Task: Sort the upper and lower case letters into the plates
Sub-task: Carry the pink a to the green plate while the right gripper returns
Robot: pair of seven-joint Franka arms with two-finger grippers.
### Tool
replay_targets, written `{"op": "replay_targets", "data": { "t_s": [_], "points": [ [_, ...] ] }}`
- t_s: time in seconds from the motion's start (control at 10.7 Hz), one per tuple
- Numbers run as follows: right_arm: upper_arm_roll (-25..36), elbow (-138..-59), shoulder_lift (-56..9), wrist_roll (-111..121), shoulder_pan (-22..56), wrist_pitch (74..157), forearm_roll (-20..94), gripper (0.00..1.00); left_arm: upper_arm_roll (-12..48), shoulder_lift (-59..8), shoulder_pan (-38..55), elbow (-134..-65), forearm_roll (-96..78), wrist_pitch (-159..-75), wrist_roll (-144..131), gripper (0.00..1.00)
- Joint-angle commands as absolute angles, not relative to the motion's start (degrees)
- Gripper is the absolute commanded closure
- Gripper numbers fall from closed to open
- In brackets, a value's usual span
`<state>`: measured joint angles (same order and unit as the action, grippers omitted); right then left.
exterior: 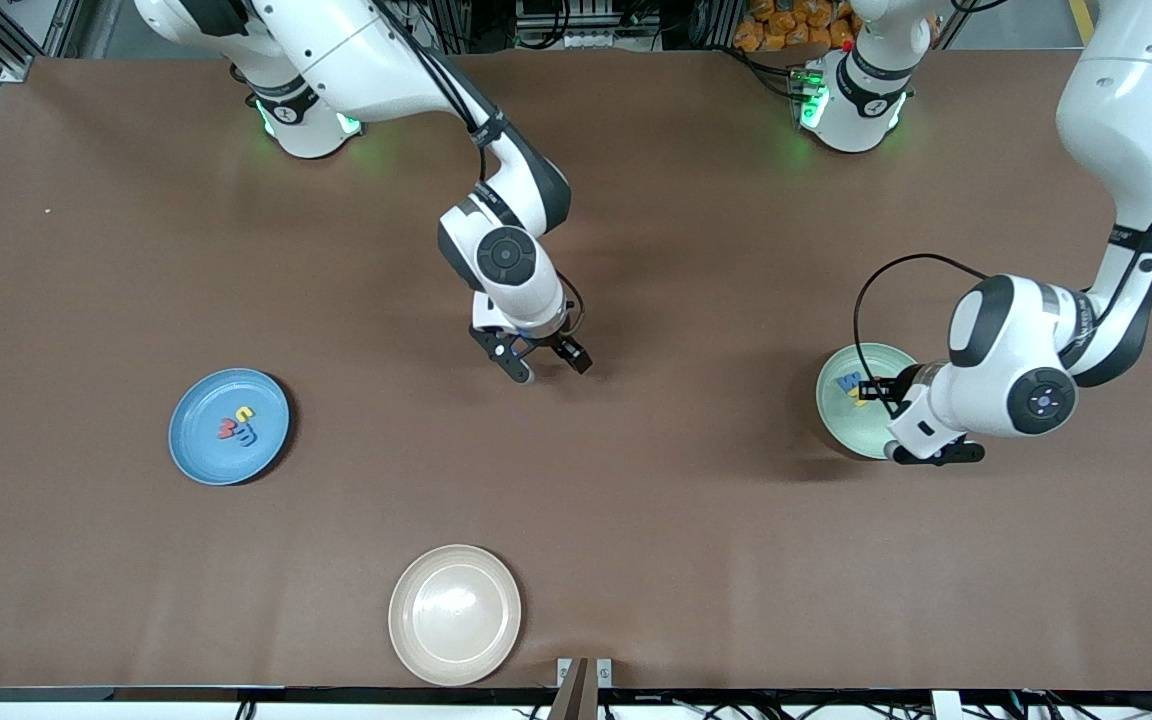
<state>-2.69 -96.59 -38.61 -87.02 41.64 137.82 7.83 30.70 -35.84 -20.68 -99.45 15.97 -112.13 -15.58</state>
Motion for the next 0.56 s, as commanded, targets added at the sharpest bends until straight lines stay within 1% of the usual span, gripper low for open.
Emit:
{"op": "replay_targets", "data": {
  "t_s": [0.0,0.09,0.19,0.28,0.37,0.47],
  "points": [
    [-1.7,-96.0,-39.9,-92.8,44.3,138.6,5.8,0.0,31.2,-37.5,-20.5,-97.7,19.4,-112.1,-13.4,1.0],
    [-1.7,-96.0,-40.9,-94.2,44.4,138.9,4.8,0.0,31.2,-37.6,-20.5,-97.7,19.4,-112.1,-13.4,0.94],
    [-1.7,-96.0,-41.7,-95.2,45.2,140.3,4.0,0.0,31.2,-37.6,-20.5,-97.7,19.4,-112.1,-13.4,0.6],
    [-1.6,-96.0,-42.2,-95.4,45.2,140.9,3.8,0.0,31.2,-37.5,-20.5,-97.7,19.5,-112.1,-13.3,0.18],
    [-1.4,-96.0,-42.4,-95.4,45.2,141.0,2.7,0.0,31.2,-37.2,-20.1,-97.7,19.5,-112.1,-12.4,0.0],
    [-1.3,-95.9,-42.7,-95.4,45.2,141.0,2.5,0.0,31.3,-37.0,-19.9,-97.6,19.5,-112.1,-12.2,0.0]
  ]
}}
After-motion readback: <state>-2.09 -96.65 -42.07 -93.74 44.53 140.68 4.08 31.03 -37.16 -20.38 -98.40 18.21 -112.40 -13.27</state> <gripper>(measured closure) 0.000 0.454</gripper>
